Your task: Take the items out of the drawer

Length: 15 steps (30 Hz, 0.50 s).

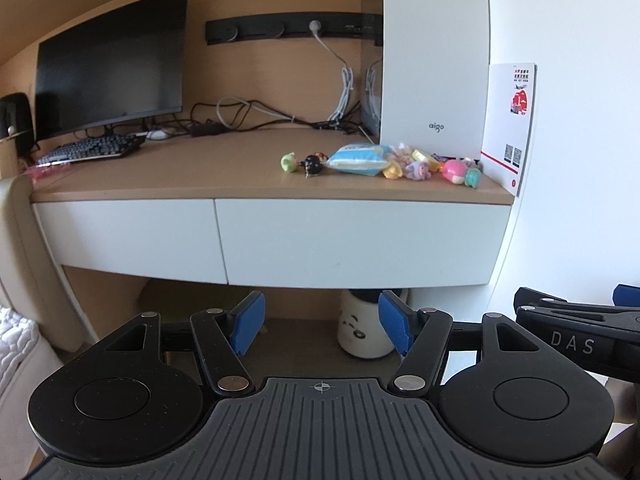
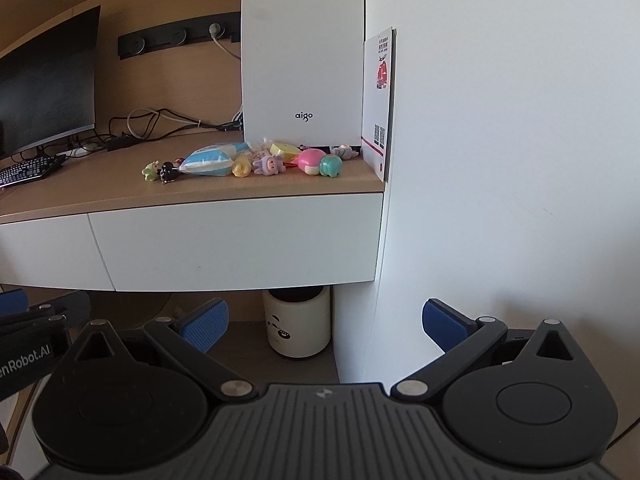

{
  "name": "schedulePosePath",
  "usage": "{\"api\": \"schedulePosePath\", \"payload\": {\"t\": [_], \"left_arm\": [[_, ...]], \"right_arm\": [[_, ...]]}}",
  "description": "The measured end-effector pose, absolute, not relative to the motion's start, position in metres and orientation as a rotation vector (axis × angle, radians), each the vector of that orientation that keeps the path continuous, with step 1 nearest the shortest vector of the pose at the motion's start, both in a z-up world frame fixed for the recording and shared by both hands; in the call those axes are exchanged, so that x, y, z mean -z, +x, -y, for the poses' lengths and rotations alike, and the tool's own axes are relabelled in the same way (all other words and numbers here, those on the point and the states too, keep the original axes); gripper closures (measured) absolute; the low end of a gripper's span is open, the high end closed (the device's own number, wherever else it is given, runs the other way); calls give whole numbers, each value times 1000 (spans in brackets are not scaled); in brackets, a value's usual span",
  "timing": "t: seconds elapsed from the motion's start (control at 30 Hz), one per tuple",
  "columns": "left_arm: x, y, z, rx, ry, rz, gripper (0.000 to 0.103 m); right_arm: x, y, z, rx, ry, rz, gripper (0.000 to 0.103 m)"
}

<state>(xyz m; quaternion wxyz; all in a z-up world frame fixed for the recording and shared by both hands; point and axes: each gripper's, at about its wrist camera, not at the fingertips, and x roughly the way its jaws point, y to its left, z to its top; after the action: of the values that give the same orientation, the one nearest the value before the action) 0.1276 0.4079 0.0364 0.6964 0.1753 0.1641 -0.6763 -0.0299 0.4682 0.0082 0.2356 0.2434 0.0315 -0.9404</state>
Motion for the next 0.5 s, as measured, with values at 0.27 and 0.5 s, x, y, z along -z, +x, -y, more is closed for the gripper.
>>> {"api": "schedulePosePath", "payload": {"t": [0.27,0.5], "left_arm": [[-36,131,-412,1497,393,-369,35],[-35,134,-414,1486,390,-370,35]], "right_arm": [[-8,-26,-467,2569,675,-91,0],[-7,-25,-467,2567,682,-89,0]]}}
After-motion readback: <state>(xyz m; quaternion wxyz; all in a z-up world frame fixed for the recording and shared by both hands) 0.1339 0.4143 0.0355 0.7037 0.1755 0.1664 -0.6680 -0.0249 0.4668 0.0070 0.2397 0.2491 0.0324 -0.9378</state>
